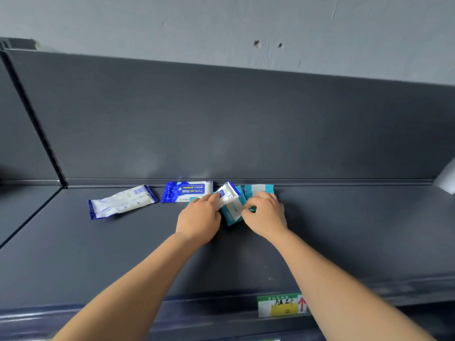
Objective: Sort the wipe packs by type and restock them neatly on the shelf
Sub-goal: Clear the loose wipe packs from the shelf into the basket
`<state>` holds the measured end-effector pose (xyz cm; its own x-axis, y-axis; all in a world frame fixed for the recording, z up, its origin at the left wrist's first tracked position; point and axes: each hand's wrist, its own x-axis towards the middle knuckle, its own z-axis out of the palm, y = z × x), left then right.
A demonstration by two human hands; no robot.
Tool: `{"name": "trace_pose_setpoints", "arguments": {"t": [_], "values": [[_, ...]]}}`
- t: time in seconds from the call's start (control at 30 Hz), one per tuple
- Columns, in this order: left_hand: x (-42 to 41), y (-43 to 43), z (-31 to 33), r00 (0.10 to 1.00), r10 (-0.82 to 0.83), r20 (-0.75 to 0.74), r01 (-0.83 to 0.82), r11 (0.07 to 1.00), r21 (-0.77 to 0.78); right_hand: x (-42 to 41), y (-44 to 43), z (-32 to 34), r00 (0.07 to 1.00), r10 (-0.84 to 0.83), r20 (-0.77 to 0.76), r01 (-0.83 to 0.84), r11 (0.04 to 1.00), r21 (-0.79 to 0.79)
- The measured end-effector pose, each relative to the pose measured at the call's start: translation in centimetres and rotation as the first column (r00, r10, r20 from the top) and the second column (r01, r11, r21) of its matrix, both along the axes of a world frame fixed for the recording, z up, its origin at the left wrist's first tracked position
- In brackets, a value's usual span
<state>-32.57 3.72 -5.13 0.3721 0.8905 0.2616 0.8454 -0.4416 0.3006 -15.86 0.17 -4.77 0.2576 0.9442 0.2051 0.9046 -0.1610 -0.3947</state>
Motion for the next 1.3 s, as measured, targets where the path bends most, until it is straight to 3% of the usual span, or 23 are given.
{"name": "trace_pose_setpoints", "arguments": {"t": [0.07,0.1,0.27,0.43,0.6,0.7,0.77,0.83,0.9,1.03,1.3], "values": [[-0.7,0.1,0.1,0.999,0.020,-0.026,-0.019,1.000,0.024,-0.3,0.0,0.0,0.980,-0.075,-0.184,0.067,0.997,-0.047],[-1.2,0.3,0.3,0.998,0.042,-0.048,-0.040,0.998,0.047,-0.5,0.0,0.0,0.975,-0.092,-0.201,0.078,0.994,-0.074],[-5.7,2.8,1.7,0.979,0.151,-0.134,-0.127,0.977,0.171,-2.3,0.3,-0.1,0.992,-0.099,0.074,0.112,0.971,-0.209],[-10.2,4.9,1.8,0.954,0.247,-0.170,-0.228,0.966,0.123,-3.5,0.7,-0.1,0.986,-0.083,0.145,0.101,0.988,-0.120],[-9.6,4.0,0.8,0.980,0.170,-0.104,-0.159,0.982,0.105,-4.9,-0.4,-0.1,0.973,-0.045,0.225,0.055,0.998,-0.040],[-8.4,3.1,0.8,0.996,0.067,-0.057,-0.059,0.990,0.130,-5.1,-1.3,0.0,0.991,-0.101,0.086,0.099,0.995,0.028],[-7.6,2.3,0.9,1.000,-0.018,-0.009,0.019,0.990,0.139,-4.9,-2.1,-0.1,0.981,-0.165,-0.099,0.176,0.979,0.108],[-6.6,1.0,1.0,0.994,-0.100,0.054,0.091,0.985,0.144,-4.9,-3.2,0.1,0.921,-0.209,-0.330,0.279,0.942,0.184],[-5.4,-0.4,1.3,0.977,-0.185,0.106,0.167,0.973,0.159,-4.9,-4.5,0.8,0.865,-0.207,-0.457,0.343,0.908,0.239],[-2.6,-3.0,1.4,0.893,-0.378,0.245,0.336,0.921,0.198,-4.8,-8.0,2.4,0.805,-0.192,-0.561,0.430,0.841,0.330],[4.3,-12.0,3.1,0.667,-0.631,0.396,0.582,0.773,0.252,-0.7,-19.0,3.0,0.765,-0.275,-0.583,0.574,0.701,0.423]]}}
